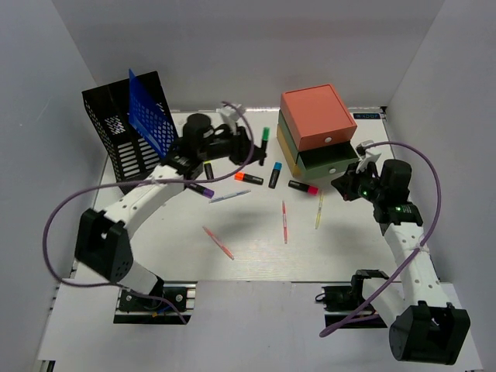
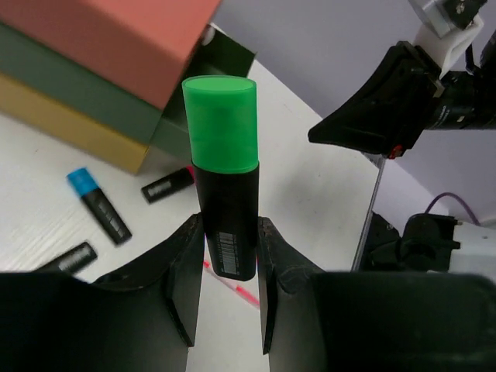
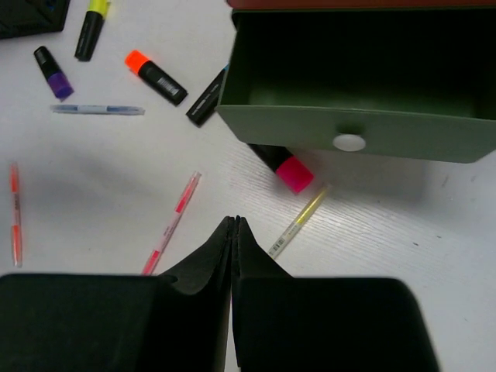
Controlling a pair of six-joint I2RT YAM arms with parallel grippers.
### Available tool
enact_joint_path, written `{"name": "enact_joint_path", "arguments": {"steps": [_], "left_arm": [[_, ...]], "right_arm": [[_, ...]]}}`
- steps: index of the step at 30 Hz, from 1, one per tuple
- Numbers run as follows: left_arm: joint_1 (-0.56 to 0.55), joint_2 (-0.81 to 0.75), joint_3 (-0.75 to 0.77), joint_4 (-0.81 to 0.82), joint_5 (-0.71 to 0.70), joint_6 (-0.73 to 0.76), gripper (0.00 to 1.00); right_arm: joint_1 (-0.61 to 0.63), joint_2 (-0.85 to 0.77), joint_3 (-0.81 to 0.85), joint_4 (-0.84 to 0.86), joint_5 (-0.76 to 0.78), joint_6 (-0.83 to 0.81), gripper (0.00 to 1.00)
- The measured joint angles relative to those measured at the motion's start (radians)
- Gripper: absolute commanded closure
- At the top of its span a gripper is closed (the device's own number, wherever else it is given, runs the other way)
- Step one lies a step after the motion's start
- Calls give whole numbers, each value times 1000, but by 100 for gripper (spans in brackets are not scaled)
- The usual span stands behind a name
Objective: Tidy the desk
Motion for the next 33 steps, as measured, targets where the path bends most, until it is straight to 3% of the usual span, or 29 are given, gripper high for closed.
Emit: {"name": "enact_joint_path", "arguments": {"steps": [10,18,26,31,33], "left_arm": [[-243,361,364,-1,-147,262,99],[-329,543,533,8,-284,404,100],[-373,630,579,54,-424,492,91],[-384,649,579,62,-487,525,77],[-386,650,579,64,-504,532,60]], "right_arm": [[-37,-10,-25,8,32,1,100],[-39,-20,-26,20,39,1,100],[-43,-23,-26,21,41,1,100],[-45,-23,-26,21,40,1,100],[-45,-24,-26,21,40,1,100]]}}
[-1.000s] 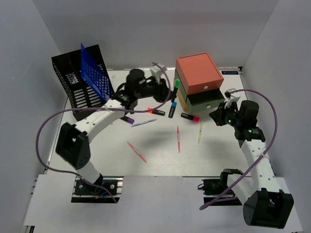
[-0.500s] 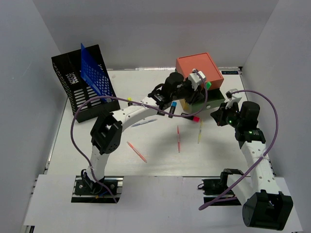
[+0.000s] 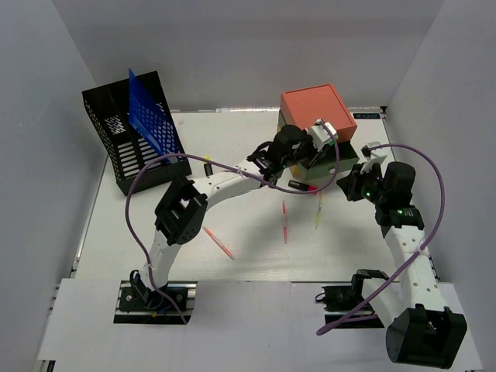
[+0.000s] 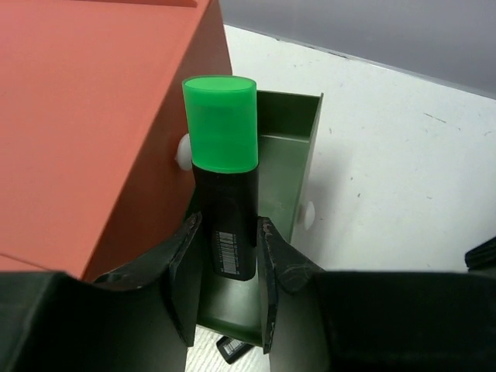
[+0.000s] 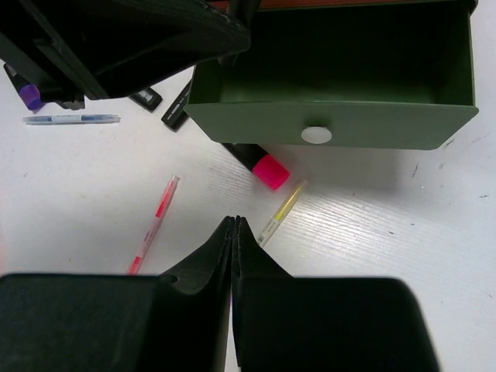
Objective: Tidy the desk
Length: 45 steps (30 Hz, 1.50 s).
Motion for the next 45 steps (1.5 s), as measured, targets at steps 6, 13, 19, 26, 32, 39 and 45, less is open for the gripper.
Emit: {"name": "enact_joint_path", "arguments": {"steps": [6,13,19,26,32,39,45], "left_arm": [[-1,0,0,13,-36,8,36],[-8,1,6,8,-46,-1,36],[-13,-19,-4,14,-42,-48,60],[9,-381,-325,4,-37,-174,48],[104,-816,-701,-27,-131,-267,6],[205,-995,-954,-152,-280,-294,8],[206,-1011,-927,-295,-468,-290,12]], "right_arm": [[0,-5,0,0,-4,-2,100],[-6,-10,0,0,-19,-9,100],[-7,-11,0,-2,-80,-56,84],[-3,-26,-48,-32,-256,-275,39],[62,-10,-82,-68,-303,-494,35],[284,117,-31,-130,-159,-693,41],[573,268,113,-136,86,-701,38]]}}
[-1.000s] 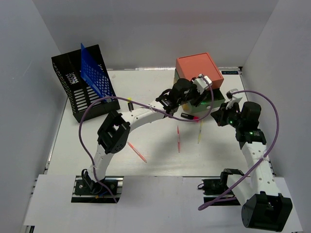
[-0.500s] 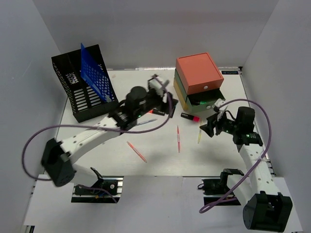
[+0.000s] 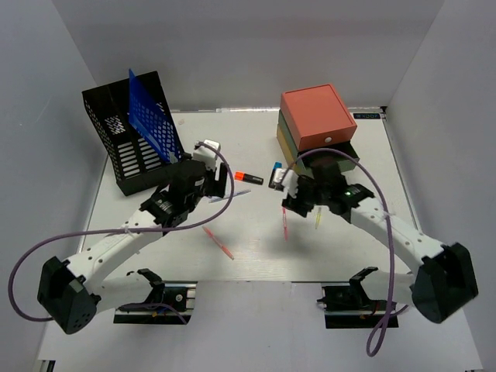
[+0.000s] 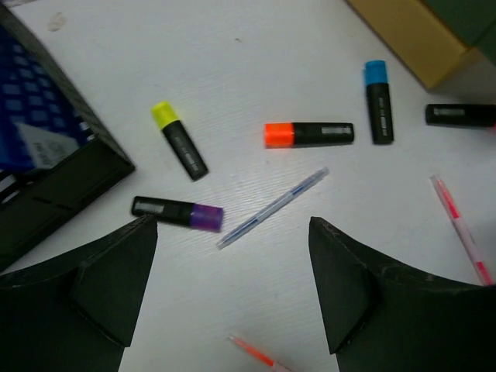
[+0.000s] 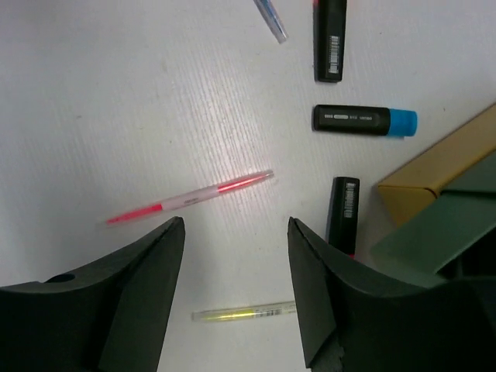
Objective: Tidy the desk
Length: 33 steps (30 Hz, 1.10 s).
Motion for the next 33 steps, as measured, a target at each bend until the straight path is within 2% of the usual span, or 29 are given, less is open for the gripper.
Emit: {"name": "enact_joint_path", "arguments": {"steps": [4,9,14,17,22,33], "left_arm": [[0,-106,-12,-48,-94,19,12],[-11,-319,-134,-54,-203,54,12],[-11,-335,-145,-60,-259,76,12],[-11,-336,-151,-59,-269,88,13],[-11,-335,-156,-60,-269,97,13],[-11,-344,-159,-59,-268,102,13]], "right_arm": [[120,136,103,2,180,29,34],[169,332,293,-56,383,79,25],[183,521,472,-123,517,114,24],[187,593,508,-162,579,121,27],[188,703,579,-249,657,124,37],[187,861,699,-322,789,89,41]]}}
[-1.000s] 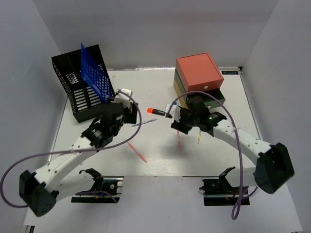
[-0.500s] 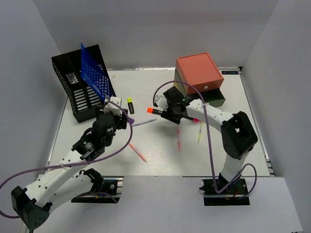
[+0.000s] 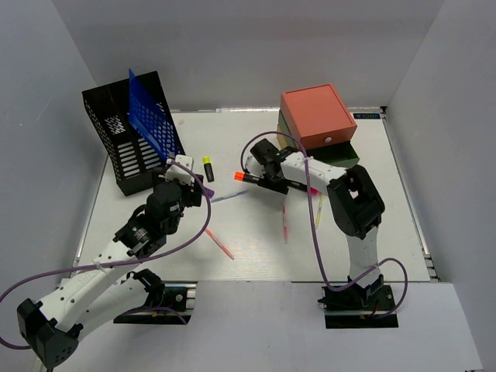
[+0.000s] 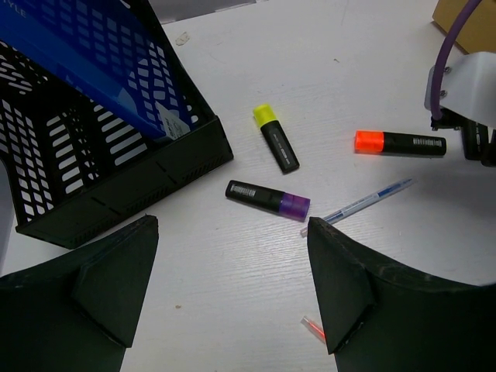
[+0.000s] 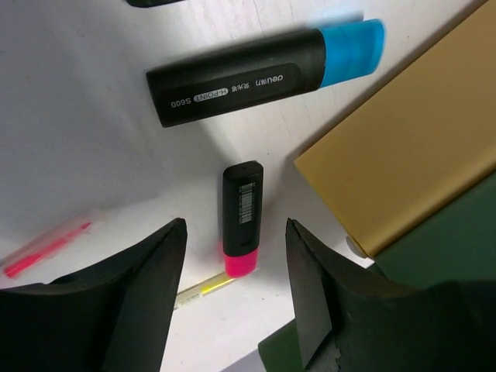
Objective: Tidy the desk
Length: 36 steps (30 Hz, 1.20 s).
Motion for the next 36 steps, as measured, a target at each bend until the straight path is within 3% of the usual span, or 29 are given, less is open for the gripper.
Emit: {"name": "enact_joint_path", "arguments": {"steps": [12,36], "left_arm": [[0,-14,-2,1,0,0,13],[0,-16,-3,7,1,29,13]], "right_arm": [[-27,95,105,-78,28,-24,46],[-64,146,108,-166,-21,-45,50]]}}
